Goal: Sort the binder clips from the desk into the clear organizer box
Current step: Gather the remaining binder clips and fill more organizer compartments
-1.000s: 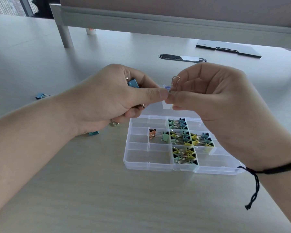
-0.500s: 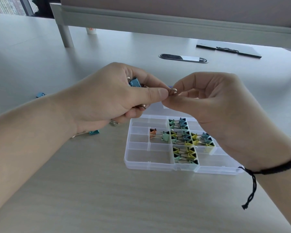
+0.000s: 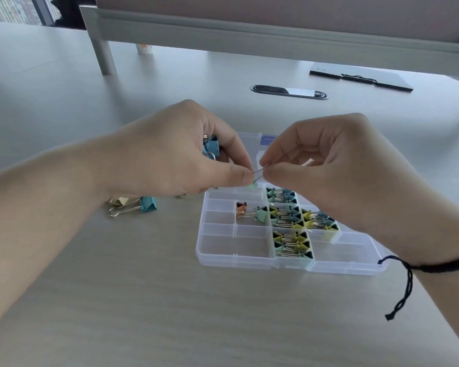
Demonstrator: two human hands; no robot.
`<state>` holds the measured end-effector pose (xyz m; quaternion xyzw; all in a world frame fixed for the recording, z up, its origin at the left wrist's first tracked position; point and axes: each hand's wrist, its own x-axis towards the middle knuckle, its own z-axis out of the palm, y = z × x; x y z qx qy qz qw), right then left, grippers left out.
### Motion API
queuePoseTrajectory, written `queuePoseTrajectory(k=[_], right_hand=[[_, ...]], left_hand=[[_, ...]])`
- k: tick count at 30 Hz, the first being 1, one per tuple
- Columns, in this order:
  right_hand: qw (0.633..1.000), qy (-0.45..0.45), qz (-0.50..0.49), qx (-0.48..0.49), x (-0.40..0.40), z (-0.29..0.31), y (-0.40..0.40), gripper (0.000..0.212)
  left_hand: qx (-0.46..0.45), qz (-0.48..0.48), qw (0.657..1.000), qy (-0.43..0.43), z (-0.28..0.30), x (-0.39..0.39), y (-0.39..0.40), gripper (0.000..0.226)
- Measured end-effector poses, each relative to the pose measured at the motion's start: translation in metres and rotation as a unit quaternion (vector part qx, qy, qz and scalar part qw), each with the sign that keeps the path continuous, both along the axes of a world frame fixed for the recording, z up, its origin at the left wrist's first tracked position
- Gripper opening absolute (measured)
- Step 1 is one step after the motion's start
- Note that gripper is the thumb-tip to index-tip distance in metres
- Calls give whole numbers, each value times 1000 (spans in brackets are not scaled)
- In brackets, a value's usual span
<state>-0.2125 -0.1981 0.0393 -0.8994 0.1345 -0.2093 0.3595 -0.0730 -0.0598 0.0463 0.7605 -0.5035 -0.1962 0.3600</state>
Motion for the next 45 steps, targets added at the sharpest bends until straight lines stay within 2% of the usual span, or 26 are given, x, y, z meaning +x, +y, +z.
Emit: queuePoseTrajectory(k=[6, 12, 25, 30, 35, 39, 45], right_hand=[[991, 109, 35, -71, -5, 1, 1, 7], [985, 140, 45, -88, -5, -1, 2, 8], [986, 136, 26, -90, -1, -8, 6, 11], [987, 143, 35, -64, 0, -6, 5, 4], [984, 147, 56, -87, -3, -3, 4, 25], [974, 181, 81, -112, -5, -4, 9, 29], [955, 206, 122, -174, -10, -3, 12, 23]], left_hand=[[65, -15, 995, -76, 0, -7, 1, 18], [70, 27, 988, -133, -1, -19, 0, 19], [97, 50, 986, -126, -5, -23, -3, 15], [91, 54, 985, -136, -9, -26, -7, 16], [81, 50, 987, -128, -12, -22, -7, 17], [79, 43, 992, -90, -11, -15, -4, 16], [11, 79, 997, -12, -9, -5, -4, 16]])
